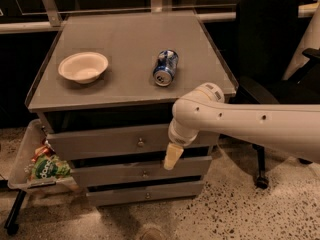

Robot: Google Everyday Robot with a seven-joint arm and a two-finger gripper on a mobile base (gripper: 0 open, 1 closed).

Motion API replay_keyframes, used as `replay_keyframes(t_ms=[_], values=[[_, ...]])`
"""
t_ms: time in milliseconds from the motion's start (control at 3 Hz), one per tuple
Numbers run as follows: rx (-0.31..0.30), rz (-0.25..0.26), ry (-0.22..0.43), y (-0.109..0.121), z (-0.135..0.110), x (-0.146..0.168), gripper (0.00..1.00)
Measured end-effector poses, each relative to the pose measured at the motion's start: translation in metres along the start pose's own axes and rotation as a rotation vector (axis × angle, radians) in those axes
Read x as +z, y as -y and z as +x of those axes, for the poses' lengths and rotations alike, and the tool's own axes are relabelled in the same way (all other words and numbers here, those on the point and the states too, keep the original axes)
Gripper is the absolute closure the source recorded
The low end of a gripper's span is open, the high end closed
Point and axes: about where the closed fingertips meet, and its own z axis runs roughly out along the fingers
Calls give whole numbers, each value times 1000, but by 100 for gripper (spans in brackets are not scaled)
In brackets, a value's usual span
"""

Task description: Open top drawer

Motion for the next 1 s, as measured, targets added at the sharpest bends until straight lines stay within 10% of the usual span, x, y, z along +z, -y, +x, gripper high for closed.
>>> replay_keyframes(t_ms=[1000], values=[[-111, -178, -56, -79, 14, -102, 0]])
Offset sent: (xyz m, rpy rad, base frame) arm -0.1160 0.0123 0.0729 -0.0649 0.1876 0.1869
